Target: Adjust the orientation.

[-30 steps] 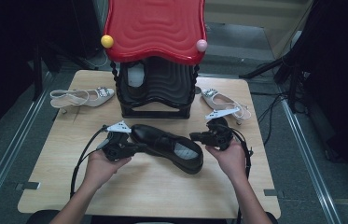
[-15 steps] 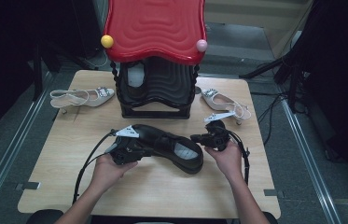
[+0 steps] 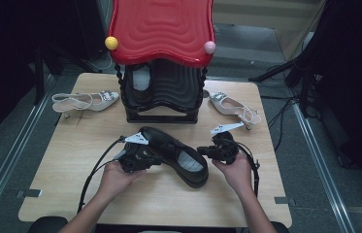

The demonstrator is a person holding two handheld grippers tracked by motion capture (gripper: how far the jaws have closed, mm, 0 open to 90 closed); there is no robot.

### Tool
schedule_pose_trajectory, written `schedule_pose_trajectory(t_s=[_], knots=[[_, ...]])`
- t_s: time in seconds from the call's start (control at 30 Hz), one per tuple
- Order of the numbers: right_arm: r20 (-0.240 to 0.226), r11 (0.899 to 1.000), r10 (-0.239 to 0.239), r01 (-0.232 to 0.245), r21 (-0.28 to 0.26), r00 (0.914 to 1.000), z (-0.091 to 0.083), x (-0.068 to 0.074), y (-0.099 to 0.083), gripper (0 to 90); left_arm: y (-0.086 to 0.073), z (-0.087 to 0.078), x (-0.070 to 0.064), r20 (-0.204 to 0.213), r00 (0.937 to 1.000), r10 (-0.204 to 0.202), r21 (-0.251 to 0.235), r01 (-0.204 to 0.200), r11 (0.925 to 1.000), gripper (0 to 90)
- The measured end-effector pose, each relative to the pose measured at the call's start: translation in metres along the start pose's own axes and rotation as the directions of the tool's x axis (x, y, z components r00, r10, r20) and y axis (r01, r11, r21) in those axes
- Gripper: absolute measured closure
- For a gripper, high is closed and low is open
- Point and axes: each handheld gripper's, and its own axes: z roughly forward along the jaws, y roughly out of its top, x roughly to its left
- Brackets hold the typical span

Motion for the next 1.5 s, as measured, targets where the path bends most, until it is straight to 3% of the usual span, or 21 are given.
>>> schedule_pose_trajectory(t_s=[0.13, 0.43, 0.8, 1.17, 1.27, 1.4, 1.5], knots=[[0.008, 1.000, 0.005, -0.005, 0.005, 1.0000, -0.002, 0.006, -0.004, 90.0, 0.001, 0.000, 0.001, 0.006, 1.0000, -0.003, -0.001, 0.003, 1.0000, 90.0], [0.009, 0.998, 0.066, -0.066, -0.013, 0.9978, -0.010, 0.019, -0.021, 90.0, 0.005, 0.007, -0.001, 0.024, 0.9996, 0.017, 0.015, -0.018, 0.9997, 90.0], [0.019, 0.997, 0.077, -0.076, -0.016, 0.9969, -0.014, 0.028, -0.030, 90.0, 0.011, 0.014, -0.001, 0.036, 0.9989, 0.030, 0.021, -0.031, 0.9993, 89.9], [0.018, 0.995, 0.092, -0.091, -0.033, 0.9956, -0.017, 0.032, -0.031, 90.0, 0.020, 0.022, 0.005, 0.047, 0.9987, 0.017, 0.005, -0.017, 0.9998, 89.8], [0.017, 0.994, 0.104, -0.103, -0.032, 0.9945, -0.018, 0.030, -0.030, 88.3, 0.021, 0.019, 0.008, 0.041, 0.9990, 0.018, 0.020, -0.019, 0.9996, 85.3], [0.020, 0.993, 0.108, -0.107, -0.047, 0.9940, -0.025, 0.031, -0.025, 83.5, 0.025, 0.009, 0.009, 0.064, 0.9979, 0.012, 0.036, -0.014, 0.9993, 65.7], [0.000, 0.991, 0.120, -0.120, -0.058, 0.9927, -0.033, 0.034, -0.019, 77.6, 0.030, 0.000, 0.008, 0.054, 0.9983, 0.022, 0.052, -0.025, 0.9983, 58.7]])
